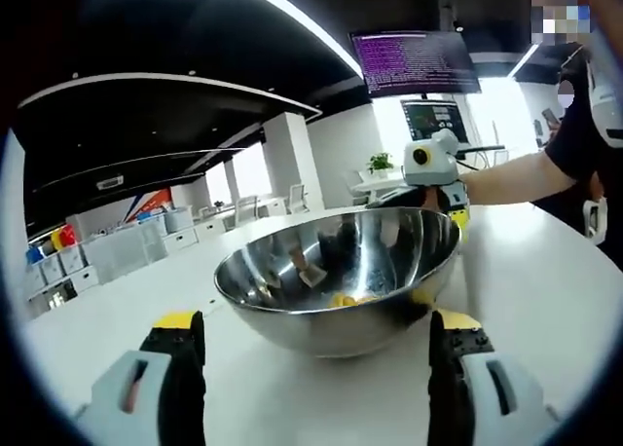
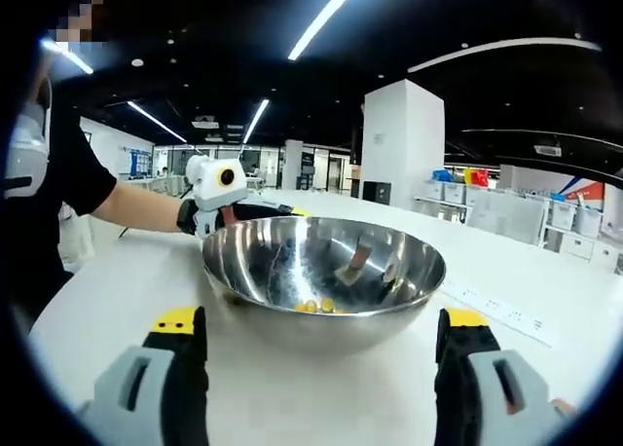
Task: Pick up the QQ candy scattered on the table and place it into the stainless steel bowl on the table
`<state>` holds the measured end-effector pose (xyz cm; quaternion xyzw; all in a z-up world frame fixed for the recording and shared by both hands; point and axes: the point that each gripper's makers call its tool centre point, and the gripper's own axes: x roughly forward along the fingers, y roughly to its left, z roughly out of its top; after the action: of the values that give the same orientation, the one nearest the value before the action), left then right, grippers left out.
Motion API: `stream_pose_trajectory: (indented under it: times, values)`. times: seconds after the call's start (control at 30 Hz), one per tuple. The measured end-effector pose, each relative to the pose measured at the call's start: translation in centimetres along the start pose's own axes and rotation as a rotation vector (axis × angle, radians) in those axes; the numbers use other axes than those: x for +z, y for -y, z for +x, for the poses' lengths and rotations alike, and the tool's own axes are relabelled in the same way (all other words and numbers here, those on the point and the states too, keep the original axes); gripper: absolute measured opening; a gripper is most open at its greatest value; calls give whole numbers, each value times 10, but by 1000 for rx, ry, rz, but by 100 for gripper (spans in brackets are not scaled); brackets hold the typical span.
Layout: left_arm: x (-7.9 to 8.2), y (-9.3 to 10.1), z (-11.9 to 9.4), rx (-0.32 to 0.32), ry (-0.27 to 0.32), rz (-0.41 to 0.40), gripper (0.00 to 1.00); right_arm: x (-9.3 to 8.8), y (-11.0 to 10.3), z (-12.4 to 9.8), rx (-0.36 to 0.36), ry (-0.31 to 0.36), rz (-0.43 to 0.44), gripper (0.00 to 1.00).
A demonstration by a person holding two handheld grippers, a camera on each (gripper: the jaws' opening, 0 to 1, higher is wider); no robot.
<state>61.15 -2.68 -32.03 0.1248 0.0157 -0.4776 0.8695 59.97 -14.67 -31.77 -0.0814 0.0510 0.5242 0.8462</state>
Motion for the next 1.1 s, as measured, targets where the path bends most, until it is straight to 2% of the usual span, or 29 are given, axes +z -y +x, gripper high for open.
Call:
stream_pose_trajectory:
  times: [0.13,0.3,0.5,0.73,0.83,1.0,1.03,1.1]
  values:
    - [-1,2,-19,25,-3,12,95,-3,1,-15,-31,-6,-6,95]
    - [4,9,-49,60,-2,6,92,1,-4,-46,-74,20,6,94]
    - [22,44,-81,69,19,38,91,22,-22,-78,-117,101,15,87]
    - [50,88,-107,68,65,71,94,55,-77,-100,-107,203,-9,87]
    - [56,103,-115,67,60,69,94,69,-97,-105,-88,248,-19,87]
    - [69,130,-129,81,89,80,93,78,-129,-108,-81,269,-55,88]
    - [70,137,-130,80,89,94,93,78,-129,-110,-78,276,-57,88]
    - [69,153,-133,71,75,122,93,74,-141,-108,-80,245,-94,89]
